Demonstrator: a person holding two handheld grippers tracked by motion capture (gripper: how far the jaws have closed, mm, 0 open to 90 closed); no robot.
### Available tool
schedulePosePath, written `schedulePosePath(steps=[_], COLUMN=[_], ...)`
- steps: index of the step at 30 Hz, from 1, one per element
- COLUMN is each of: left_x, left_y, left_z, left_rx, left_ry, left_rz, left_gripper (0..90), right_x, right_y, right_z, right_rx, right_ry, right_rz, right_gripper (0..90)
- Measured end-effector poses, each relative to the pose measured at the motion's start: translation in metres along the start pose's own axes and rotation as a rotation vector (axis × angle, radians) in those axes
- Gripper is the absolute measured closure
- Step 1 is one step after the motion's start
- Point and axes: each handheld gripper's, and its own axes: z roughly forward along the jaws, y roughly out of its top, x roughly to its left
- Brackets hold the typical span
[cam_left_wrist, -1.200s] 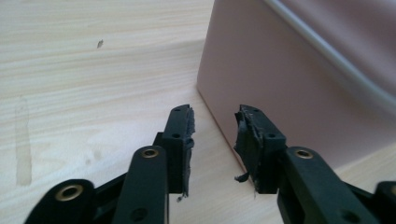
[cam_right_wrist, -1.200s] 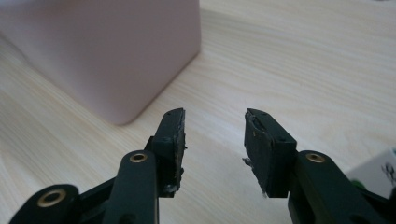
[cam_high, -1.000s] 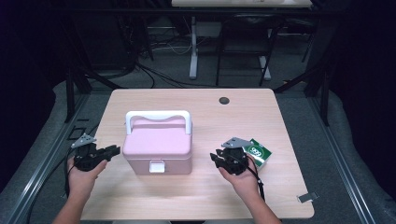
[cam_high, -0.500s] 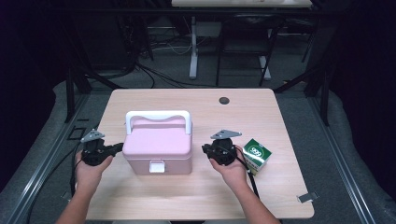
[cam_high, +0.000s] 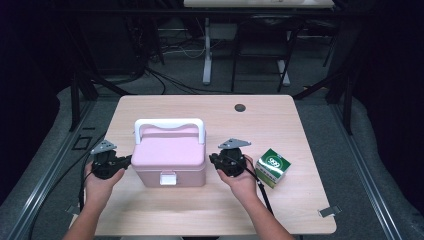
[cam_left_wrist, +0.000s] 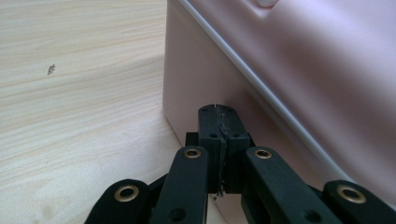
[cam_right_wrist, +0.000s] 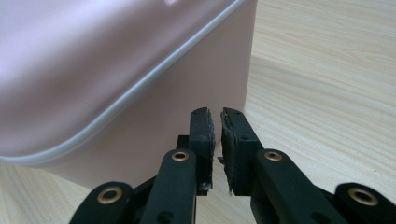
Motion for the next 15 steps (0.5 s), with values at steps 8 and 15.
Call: schedulePosePath(steps=[8, 15], left_x=[-0.011, -0.020], left_y=[-0.001, -0.002], left_z=[0.000, 0.001], left_rx=[-0.001, 0.003], left_ry=[-0.036, -0.041], left_rz=[0.013, 0.007], left_gripper=[89.7, 90.0], right_x=[0.001, -0.001], right_y=[0.000, -0.001], right_z=[-0.003, -0.012], right_rx=[-0.004, -0.006], right_ry=[0.007, 0.014], right_rz=[0.000, -0.003], right_gripper=[83.5, 90.0])
